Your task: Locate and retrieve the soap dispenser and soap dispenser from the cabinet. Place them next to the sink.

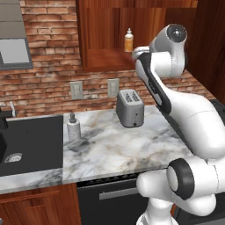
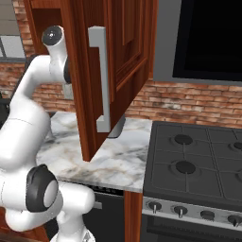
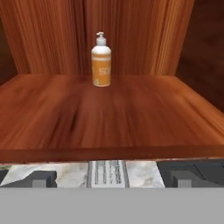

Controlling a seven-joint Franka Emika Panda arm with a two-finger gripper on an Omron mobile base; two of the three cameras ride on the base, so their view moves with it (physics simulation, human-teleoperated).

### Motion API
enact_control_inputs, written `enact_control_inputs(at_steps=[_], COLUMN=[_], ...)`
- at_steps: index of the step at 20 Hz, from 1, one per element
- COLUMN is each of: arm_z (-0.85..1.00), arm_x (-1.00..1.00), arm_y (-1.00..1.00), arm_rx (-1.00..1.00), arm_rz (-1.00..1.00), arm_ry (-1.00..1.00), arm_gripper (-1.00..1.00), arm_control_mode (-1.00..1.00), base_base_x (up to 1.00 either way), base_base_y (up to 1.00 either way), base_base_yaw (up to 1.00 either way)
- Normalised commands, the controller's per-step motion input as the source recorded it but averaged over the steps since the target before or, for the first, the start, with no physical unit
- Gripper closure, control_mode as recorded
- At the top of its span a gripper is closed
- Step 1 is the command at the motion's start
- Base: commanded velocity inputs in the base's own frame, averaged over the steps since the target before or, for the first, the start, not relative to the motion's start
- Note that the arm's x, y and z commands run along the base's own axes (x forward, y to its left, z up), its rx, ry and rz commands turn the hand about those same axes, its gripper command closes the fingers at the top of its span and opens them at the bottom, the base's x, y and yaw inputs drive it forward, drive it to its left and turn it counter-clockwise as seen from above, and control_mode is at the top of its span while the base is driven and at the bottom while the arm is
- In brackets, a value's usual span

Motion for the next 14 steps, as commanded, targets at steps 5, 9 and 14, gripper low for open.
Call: enact_control_inputs(at_steps=[5,9,14], arm_z=[0.00,0.00,0.05], arm_x=[0.69,0.64,0.52], arm_y=[0.00,0.02,0.06], arm_rx=[0.00,-0.01,0.00], arm_rz=[0.00,0.00,0.04], arm_ry=[0.00,0.00,0.00], arm_gripper=[-1.00,-1.00,-1.00], arm_control_mode=[-1.00,-1.00,-1.00], base_base_x=[0.00,0.00,0.00], base_base_y=[0.00,0.00,0.00], base_base_yaw=[0.00,0.00,0.00])
